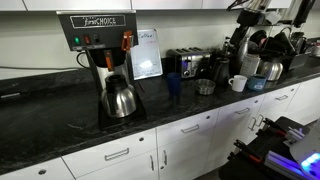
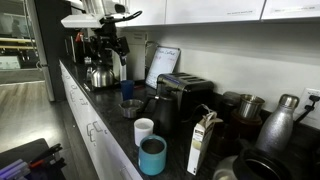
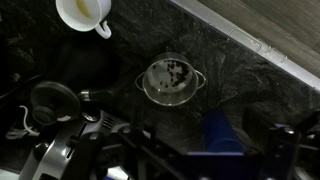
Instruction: Push down the left switch of the toaster
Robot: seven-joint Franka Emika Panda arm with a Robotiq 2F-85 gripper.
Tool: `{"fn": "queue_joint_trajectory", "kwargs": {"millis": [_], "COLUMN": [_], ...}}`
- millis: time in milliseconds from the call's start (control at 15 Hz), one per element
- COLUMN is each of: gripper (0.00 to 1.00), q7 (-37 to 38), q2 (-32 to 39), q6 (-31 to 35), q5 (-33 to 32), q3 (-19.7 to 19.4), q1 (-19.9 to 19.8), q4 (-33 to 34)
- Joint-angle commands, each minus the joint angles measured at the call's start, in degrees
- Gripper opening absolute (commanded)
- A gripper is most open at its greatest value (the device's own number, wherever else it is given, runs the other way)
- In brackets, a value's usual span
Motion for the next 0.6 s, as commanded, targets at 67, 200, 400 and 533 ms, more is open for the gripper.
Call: {"fn": "queue_joint_trajectory", "kwargs": {"millis": [67, 200, 400, 533], "gripper": [1.0, 1.0, 1.0, 1.0], "q7": [-0.28, -0.28, -0.28, -0.28], "q2": [3.21, 3.84, 3.66, 3.66], "q6": [0.86, 0.87, 0.87, 0.87], "q5": [0.6, 0.6, 0.6, 0.6], "q3": [1.03, 1.06, 1.05, 1.05], "q1": [-0.8, -0.83, -0.83, -0.83], "q4": [1.71, 2.31, 2.33, 2.33]}}
